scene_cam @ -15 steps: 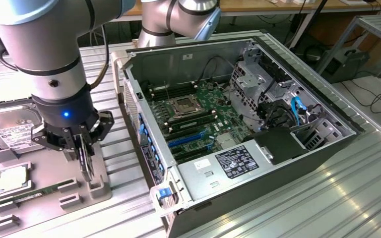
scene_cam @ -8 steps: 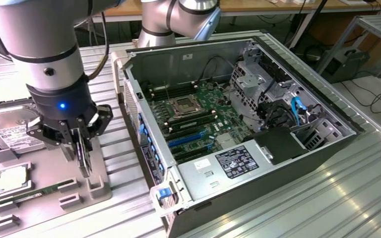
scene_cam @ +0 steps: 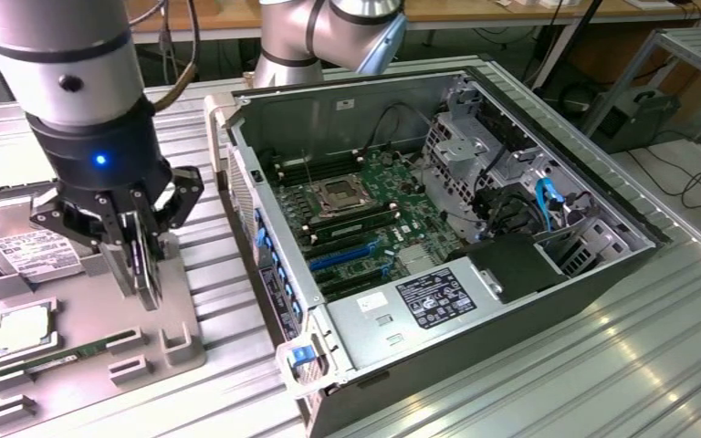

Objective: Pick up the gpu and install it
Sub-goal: 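Pick up the gpu and move the gpu toward the slot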

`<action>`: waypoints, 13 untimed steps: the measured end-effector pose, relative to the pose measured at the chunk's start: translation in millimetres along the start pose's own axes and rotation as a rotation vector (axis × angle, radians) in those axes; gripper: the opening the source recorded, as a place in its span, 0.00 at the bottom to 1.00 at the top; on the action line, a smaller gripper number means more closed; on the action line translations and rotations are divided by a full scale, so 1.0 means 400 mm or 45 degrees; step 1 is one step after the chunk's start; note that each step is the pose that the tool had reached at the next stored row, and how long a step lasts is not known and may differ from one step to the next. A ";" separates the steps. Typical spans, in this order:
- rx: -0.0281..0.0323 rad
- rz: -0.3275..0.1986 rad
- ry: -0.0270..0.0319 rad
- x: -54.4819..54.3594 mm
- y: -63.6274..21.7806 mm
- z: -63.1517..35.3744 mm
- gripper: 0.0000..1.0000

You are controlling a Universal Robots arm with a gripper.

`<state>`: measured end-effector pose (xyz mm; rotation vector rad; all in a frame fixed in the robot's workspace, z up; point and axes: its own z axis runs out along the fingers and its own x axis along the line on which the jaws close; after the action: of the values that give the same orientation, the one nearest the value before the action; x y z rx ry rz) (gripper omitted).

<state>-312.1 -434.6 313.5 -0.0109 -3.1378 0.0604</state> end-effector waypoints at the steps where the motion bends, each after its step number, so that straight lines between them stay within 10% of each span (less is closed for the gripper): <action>1: 0.0001 0.000 0.0002 0.000 0.000 -0.012 0.28; 13: 0.0000 0.000 0.0001 0.001 -0.007 -0.183 0.28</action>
<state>-312.1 -434.6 386.9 -0.0109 -3.1377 0.0604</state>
